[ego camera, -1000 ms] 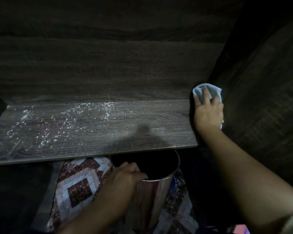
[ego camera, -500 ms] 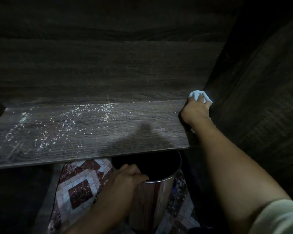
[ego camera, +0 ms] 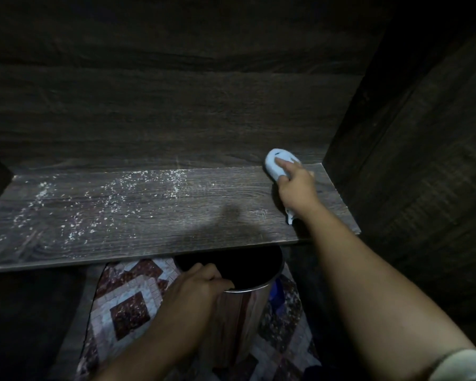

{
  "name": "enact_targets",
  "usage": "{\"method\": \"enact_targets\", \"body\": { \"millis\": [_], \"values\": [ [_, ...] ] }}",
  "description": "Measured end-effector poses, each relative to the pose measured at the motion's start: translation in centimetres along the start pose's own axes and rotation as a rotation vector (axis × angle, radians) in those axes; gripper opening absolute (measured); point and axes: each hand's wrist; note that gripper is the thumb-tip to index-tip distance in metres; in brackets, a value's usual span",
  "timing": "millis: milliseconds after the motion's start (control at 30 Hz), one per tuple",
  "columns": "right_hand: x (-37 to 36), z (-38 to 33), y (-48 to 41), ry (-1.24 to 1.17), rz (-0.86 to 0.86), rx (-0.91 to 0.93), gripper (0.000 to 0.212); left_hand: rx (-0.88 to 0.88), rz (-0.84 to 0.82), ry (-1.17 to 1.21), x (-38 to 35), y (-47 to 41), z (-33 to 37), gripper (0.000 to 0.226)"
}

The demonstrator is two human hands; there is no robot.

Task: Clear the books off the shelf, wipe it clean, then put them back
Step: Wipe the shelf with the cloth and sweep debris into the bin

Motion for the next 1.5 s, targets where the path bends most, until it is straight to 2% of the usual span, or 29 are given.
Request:
{"method": "enact_targets", "body": {
  "millis": [100, 133, 200, 300, 400, 467, 567, 667, 833, 933, 1033, 1133, 1233, 1400, 1500],
  "values": [
    [1.7, 2.0, -0.7, 0.356, 0.266, -0.047, 0.050, -0.005, -0.003, -0.007, 0.0, 0.0, -0.1, 0.032],
    [2.2, 2.7, -0.8, 0.476, 0.293, -0.073, 0.051, -0.006, -0.006, -0.012, -0.1, 0.0, -0.2, 0.034],
    [2.6, 3.9, -1.4, 0.577, 0.214, -0.117, 0.053, -0.004, -0.012, -0.019, 0.0, 0.0, -0.3, 0.039],
    [1.9, 3.9, -2.1, 0.491, 0.074, -0.195, 0.063, -0.011, -0.007, -0.004, 0.0, 0.1, -0.3, 0.040],
    [0.9, 1.9, -2.3, 0.248, 0.059, -0.316, 0.061, -0.008, -0.004, -0.008, 0.2, 0.2, -0.2, 0.040],
    [-0.1, 0.7, -1.9, 0.135, 0.048, -0.322, 0.060, -0.016, -0.010, -0.015, 0.2, 0.2, -0.3, 0.042],
    [-2.5, -0.8, -0.9, 0.177, 0.028, -0.165, 0.057, -0.029, 0.002, 0.003, 0.2, 0.3, -0.4, 0.040],
    [-4.4, -2.1, 0.1, 0.194, -0.024, -0.031, 0.057, -0.038, 0.047, -0.004, 0.4, 0.4, -0.3, 0.028],
    [-4.1, -2.9, 0.5, 0.023, -0.172, 0.085, 0.047, -0.035, 0.057, -0.006, 0.7, 0.5, -0.5, 0.028],
    [-2.7, -2.0, 0.8, 0.108, -0.005, 0.124, 0.049, -0.025, 0.046, 0.001, 0.8, 0.6, -0.6, 0.024],
    [0.1, 0.8, 0.9, 0.408, 0.199, 0.052, 0.057, -0.021, 0.045, 0.001, 1.0, 0.6, -0.6, 0.026],
    [2.5, 3.6, 1.1, 0.608, 0.186, -0.107, 0.054, -0.025, 0.043, -0.009, 1.1, 0.8, -0.8, 0.030],
    [2.8, 4.8, 1.5, 0.590, 0.066, -0.171, 0.062, -0.019, 0.042, -0.013, 1.1, 1.0, -1.1, 0.032],
    [0.9, 2.5, 1.3, 0.369, 0.075, -0.315, 0.075, -0.024, 0.048, -0.002, 1.5, 1.2, -1.1, 0.029],
    [-1.3, 0.0, 1.9, 0.329, 0.051, -0.269, 0.078, -0.021, 0.061, 0.002, 1.4, 1.2, -1.1, 0.028]
  ]
}}
Point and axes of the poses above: each hand's wrist, its own y-axis away from the middle knuckle, its own x-axis out of the back of the hand, z = x × y, and after that the axes turned 7 degrees about -z, right-handed
